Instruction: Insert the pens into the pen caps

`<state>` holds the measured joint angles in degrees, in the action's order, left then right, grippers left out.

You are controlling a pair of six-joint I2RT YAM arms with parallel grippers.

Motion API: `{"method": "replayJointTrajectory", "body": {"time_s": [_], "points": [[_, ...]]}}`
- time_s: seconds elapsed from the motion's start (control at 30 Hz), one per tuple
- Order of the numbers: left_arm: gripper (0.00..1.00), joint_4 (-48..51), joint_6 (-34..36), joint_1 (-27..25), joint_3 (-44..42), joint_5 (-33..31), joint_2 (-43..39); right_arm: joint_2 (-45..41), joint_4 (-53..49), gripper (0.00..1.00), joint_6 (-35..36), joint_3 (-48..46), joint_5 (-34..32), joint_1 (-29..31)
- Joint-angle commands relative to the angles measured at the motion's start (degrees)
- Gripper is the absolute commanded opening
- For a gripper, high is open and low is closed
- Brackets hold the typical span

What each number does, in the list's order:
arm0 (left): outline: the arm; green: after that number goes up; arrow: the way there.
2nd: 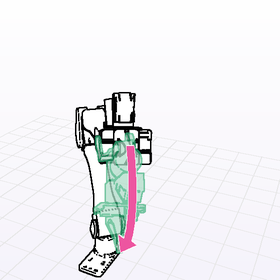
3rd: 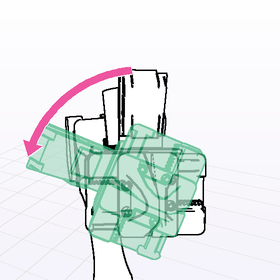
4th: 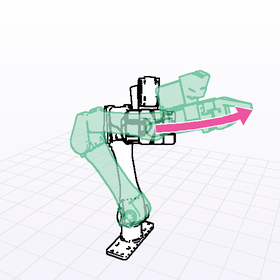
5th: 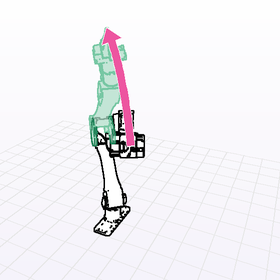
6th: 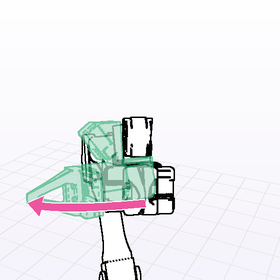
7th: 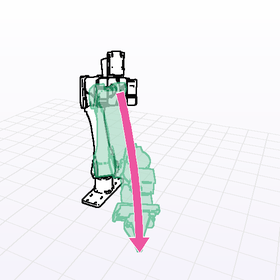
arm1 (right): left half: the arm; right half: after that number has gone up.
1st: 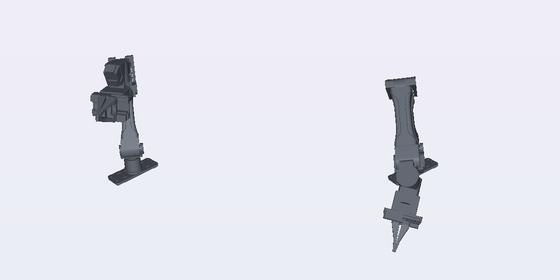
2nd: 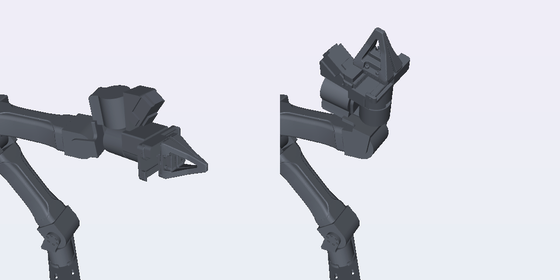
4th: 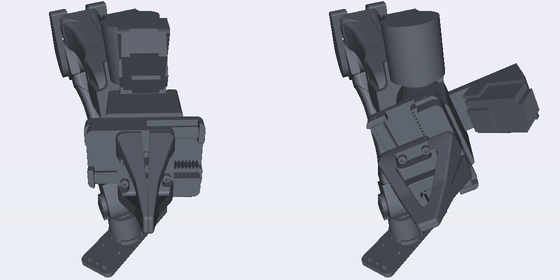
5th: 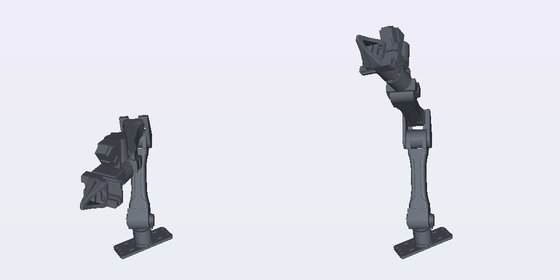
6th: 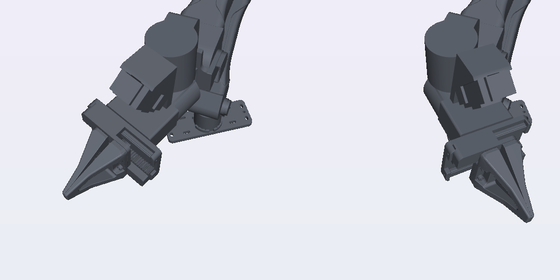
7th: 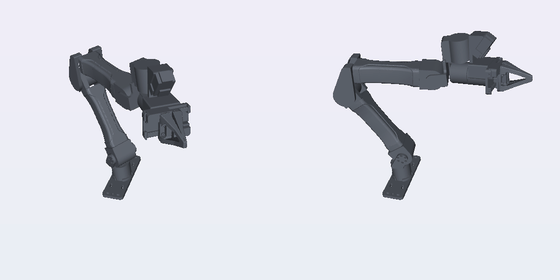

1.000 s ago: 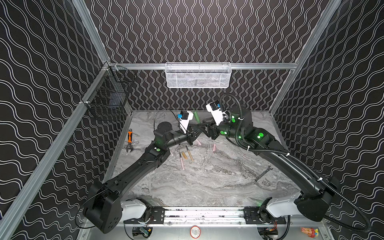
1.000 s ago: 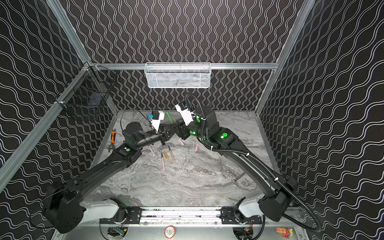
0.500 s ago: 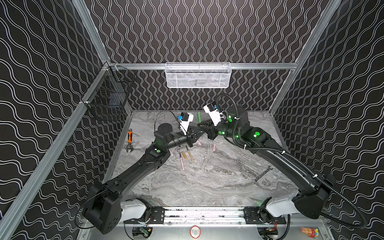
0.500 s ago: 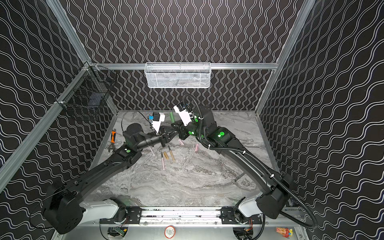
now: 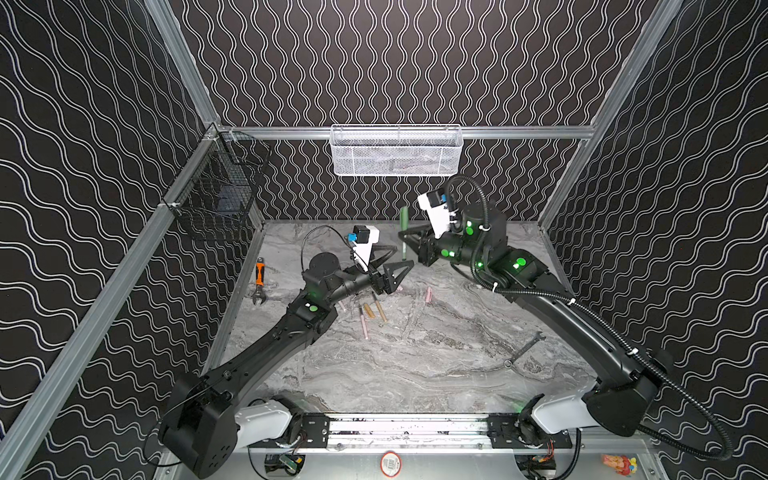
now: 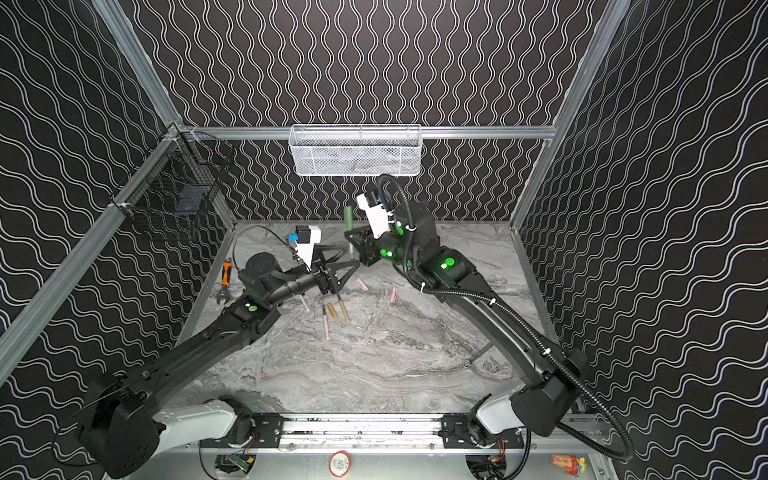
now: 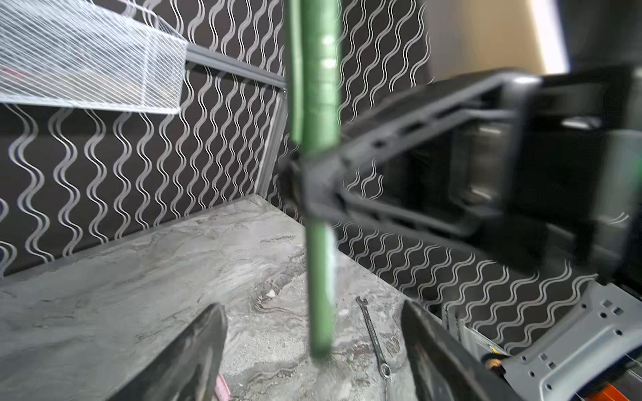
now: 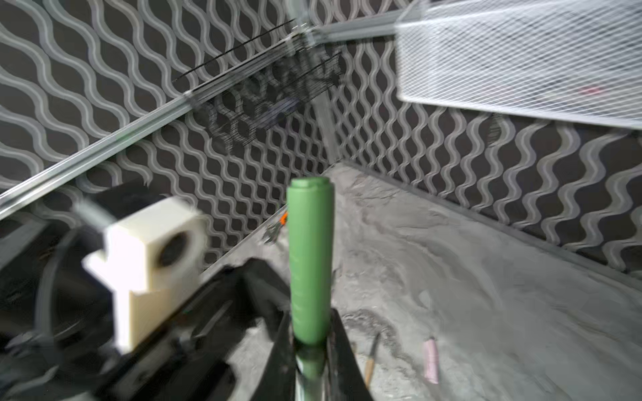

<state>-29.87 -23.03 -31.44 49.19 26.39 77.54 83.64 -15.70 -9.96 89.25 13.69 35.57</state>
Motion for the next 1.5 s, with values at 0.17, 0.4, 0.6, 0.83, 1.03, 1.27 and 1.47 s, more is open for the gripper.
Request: {"method": "replayJointTrajectory", "body": {"time_s": [0.17, 0.4, 0.6, 0.83, 1.03, 1.27, 1.47], "points": [[0.82, 10.4, 1.2, 0.0, 1.2, -23.8, -1.9, 6.8, -9.9, 0.1, -4.0, -8.0, -6.2, -17.2], [0.81, 17.2, 0.5, 0.0, 3.6, -29.3, -0.4, 19.1, -15.0, 0.12, -4.9, -8.3, -6.8, -24.2], [0.81, 18.6, 0.9, -0.1, 4.2, -31.0, -0.4, 30.7, -19.4, 0.13, -4.4, -4.8, -8.7, -25.7], [0.81, 18.7, 0.9, 0.0, 4.1, -31.1, 0.0, 36.2, -21.1, 0.16, -3.7, -2.3, -9.0, -25.9], [0.81, 19.0, 1.8, 0.0, 4.8, -30.1, 0.3, 38.3, -21.6, 0.19, -3.7, -1.8, -9.3, -25.9], [0.81, 18.9, 1.8, 0.0, 4.9, -29.4, 0.1, 36.8, -20.9, 0.28, -4.4, -2.7, -7.7, -25.9], [0.81, 18.9, 2.3, 0.0, 4.8, -29.5, -0.2, 32.8, -22.0, 0.35, -5.0, -1.3, -7.9, -25.5]]}}
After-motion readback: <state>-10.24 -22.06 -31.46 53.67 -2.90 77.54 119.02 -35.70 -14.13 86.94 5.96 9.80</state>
